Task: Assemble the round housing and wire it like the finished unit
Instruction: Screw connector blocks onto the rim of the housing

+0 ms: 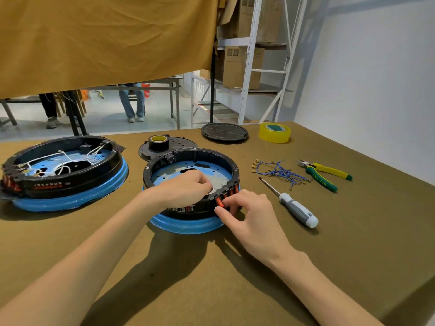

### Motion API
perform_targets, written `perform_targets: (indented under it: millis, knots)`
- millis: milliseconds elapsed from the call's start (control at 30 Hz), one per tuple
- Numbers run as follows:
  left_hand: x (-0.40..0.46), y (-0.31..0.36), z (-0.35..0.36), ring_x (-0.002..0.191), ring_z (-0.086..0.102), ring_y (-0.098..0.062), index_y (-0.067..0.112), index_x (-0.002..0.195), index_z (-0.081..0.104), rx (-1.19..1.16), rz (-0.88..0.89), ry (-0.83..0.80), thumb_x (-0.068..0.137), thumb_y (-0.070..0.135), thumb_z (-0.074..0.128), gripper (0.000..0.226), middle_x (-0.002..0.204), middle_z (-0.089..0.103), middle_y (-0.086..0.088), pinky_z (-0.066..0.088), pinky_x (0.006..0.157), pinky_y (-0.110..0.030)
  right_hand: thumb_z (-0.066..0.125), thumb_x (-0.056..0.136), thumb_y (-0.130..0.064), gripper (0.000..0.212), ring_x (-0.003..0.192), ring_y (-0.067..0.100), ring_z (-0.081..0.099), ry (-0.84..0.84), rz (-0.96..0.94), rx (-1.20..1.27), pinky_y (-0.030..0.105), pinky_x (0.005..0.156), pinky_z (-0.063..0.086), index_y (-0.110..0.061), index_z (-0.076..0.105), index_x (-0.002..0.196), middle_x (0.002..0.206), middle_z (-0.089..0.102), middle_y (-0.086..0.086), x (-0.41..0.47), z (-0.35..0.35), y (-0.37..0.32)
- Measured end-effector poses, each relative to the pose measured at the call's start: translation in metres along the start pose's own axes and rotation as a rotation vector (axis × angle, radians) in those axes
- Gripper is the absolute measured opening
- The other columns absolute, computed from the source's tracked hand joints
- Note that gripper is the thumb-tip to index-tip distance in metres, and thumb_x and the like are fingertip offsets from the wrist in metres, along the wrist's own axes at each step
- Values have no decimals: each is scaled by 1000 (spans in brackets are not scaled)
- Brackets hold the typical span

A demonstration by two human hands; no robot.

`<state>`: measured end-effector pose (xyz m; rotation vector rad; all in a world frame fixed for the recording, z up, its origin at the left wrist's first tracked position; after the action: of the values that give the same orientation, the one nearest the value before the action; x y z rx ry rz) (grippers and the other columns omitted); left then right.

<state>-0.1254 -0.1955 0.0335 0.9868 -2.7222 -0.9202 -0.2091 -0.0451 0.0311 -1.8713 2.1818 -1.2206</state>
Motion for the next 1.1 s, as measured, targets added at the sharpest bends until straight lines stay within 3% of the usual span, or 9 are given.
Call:
perform_targets:
  millis: [100, 200, 267, 367, 533, 700, 767, 967, 1100]
  knots:
    - [0, 2, 1, 82, 49, -18, 23, 89, 54, 14, 20, -8, 106, 34, 45, 22, 92, 54, -4, 36, 64, -20, 58, 97, -48, 23, 94, 2, 52, 7, -51, -81, 16, 79, 38, -30, 70, 104, 87, 60, -19, -2, -1, -6]
    - [-1, 5, 0, 85, 55, 2, 36, 94, 57, 24, 56, 18, 106, 36, 47, 16, 94, 60, 19, 37, 66, -12, 62, 99, -40, 14, 88, 6, 54, 35, -67, -77, 21, 80, 40, -28, 68, 102, 87, 60, -15, -6, 1, -6]
    - [-2, 7, 0, 90, 57, 3, 33, 102, 59, 26, 77, 22, 107, 35, 47, 13, 95, 57, 23, 37, 67, -12, 63, 98, -38, 12, 86, 8, 54, 59, -71, -73, 25, 79, 42, -27, 67, 101, 86, 60, -14, -8, 2, -6]
    - [-7, 13, -1, 96, 63, -8, 26, 112, 65, 49, 105, 13, 107, 36, 45, 22, 98, 63, 15, 45, 72, -16, 66, 97, -36, 10, 83, 8, 53, 93, -75, -56, 27, 76, 43, -26, 67, 97, 83, 59, -14, -10, 2, -5]
    - [-13, 15, -1, 94, 67, -23, 24, 115, 67, 64, 94, 24, 107, 37, 44, 28, 101, 71, 0, 55, 81, -37, 67, 95, -40, 11, 86, 7, 54, 55, -50, 2, 24, 74, 45, -30, 65, 95, 82, 60, -15, -13, 5, 1]
    - [-10, 10, 1, 66, 54, -17, 31, 105, 65, 84, 100, 49, 107, 39, 41, 26, 85, 69, -10, 45, 63, -34, 66, 95, -41, 9, 87, 7, 53, 65, -64, 19, 24, 78, 44, -32, 64, 95, 82, 60, -15, -10, 6, -2]
    - [-8, 9, 2, 65, 51, -16, 38, 94, 61, 94, 97, 55, 106, 40, 41, 24, 91, 71, -16, 43, 62, -34, 68, 94, -40, 9, 85, 7, 53, 77, -69, 15, 26, 77, 44, -31, 65, 93, 80, 60, -14, -8, 6, -2]
    - [-9, 9, 1, 71, 59, -20, 36, 97, 60, 111, 114, 59, 107, 42, 40, 23, 96, 72, -13, 48, 65, -36, 66, 90, -46, 21, 88, 10, 62, 89, -55, 141, 29, 78, 52, -30, 74, 101, 82, 67, -15, -9, 4, 1]
    - [-10, 11, 1, 84, 65, -16, 30, 102, 63, 131, 98, 81, 104, 52, 41, 31, 95, 70, 0, 49, 71, -30, 75, 88, -34, 14, 83, 11, 66, 171, -46, 157, 17, 73, 49, -28, 75, 101, 80, 68, -14, -8, -2, 4]
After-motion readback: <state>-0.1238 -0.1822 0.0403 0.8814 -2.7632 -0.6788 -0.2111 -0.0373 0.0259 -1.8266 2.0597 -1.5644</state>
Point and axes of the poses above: each hand's wrist, its own x-axis towards the middle knuckle, its own z-axis out of the palm, y = z × x, the point moved 7 cm from there along x, towards the middle knuckle
